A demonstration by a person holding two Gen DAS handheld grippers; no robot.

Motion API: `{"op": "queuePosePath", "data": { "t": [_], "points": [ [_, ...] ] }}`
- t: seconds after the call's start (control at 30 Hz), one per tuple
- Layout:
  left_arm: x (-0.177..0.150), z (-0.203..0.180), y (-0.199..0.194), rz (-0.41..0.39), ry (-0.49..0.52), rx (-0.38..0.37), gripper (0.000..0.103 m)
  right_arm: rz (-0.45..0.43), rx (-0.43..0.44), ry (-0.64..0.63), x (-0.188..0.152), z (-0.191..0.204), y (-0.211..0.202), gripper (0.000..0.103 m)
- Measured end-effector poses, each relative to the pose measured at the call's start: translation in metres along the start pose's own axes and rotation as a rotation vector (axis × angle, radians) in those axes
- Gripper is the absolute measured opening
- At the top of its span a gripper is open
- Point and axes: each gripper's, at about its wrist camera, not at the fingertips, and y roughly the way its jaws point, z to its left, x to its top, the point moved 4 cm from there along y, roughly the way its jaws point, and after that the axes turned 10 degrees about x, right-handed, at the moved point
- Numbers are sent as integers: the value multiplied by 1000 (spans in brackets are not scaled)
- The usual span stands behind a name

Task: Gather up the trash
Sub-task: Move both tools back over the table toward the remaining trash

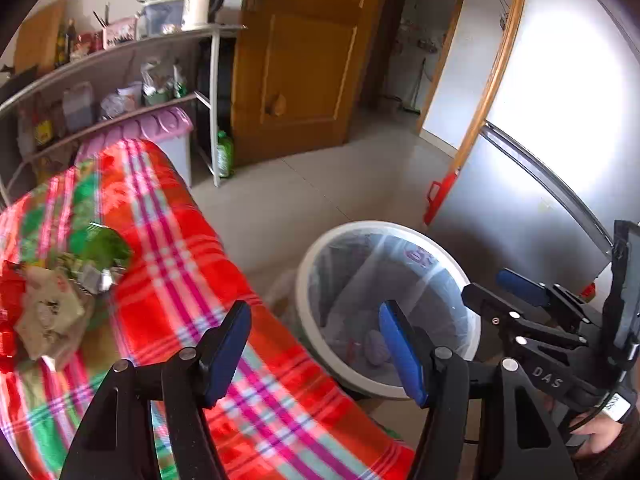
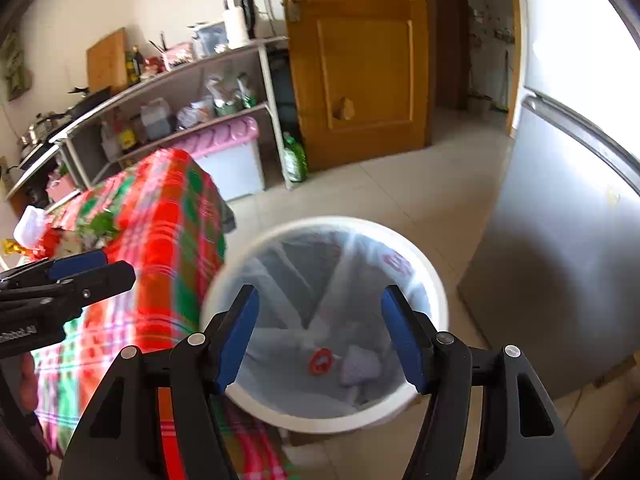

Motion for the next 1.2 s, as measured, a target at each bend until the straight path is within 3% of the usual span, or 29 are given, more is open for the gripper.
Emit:
{"op": "queuePosePath", "data": {
  "t": [0.6, 0.8, 1.2],
  "points": [
    [-24, 114, -68, -100, -144, 153, 68, -25, 177, -134, 15, 122, 7, 64],
    [-43, 182, -83, -115, -268, 213, 74, 17, 265, -168, 15, 173, 30, 64],
    [-69, 293, -97, -106, -428, 279, 74, 115, 359, -210, 11, 241, 87, 64]
  ]
}}
